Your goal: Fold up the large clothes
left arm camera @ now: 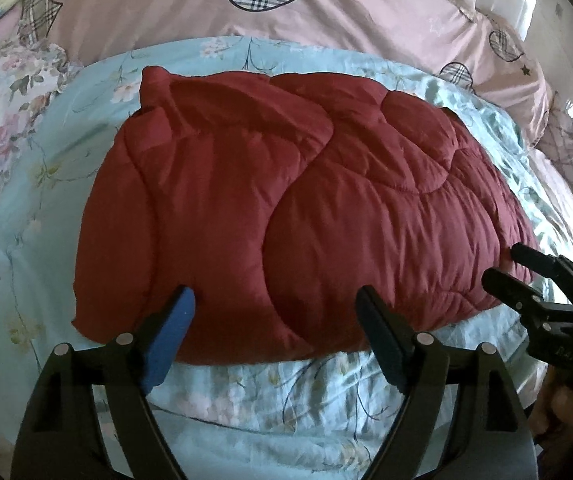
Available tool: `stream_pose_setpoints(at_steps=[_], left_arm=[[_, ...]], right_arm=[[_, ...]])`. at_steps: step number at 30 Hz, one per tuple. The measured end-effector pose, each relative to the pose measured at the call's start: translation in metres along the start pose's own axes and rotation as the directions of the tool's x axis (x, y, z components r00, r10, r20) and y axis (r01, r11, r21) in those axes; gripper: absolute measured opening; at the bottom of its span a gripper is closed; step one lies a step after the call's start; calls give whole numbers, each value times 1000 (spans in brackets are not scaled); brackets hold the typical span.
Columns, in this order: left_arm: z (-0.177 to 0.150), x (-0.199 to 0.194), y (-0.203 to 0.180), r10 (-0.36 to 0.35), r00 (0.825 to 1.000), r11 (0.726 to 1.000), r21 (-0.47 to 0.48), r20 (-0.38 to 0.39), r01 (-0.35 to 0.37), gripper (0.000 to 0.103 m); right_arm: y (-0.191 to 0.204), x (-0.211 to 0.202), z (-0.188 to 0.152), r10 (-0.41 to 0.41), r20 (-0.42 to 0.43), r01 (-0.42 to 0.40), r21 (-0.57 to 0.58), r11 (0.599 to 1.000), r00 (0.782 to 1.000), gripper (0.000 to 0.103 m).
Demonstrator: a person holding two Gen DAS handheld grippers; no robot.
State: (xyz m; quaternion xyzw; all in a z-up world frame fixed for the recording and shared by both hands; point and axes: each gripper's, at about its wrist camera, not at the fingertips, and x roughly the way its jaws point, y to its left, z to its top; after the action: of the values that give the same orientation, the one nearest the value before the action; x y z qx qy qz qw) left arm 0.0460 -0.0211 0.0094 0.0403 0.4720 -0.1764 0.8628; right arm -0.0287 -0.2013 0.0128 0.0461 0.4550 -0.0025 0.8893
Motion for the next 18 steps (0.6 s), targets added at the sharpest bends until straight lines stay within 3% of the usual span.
stream_pose_setpoints(at_steps=[10, 18], left_arm=[[20, 14, 4, -19, 999, 999, -34, -29, 18, 87], [23, 36, -4, 12, 998, 1000, 12, -55, -11, 101]], right_arm=[[-2, 18, 13, -26, -11, 27, 29, 999, 1000, 88], [-15, 37, 19, -83, -23, 84, 55, 995, 996, 89]])
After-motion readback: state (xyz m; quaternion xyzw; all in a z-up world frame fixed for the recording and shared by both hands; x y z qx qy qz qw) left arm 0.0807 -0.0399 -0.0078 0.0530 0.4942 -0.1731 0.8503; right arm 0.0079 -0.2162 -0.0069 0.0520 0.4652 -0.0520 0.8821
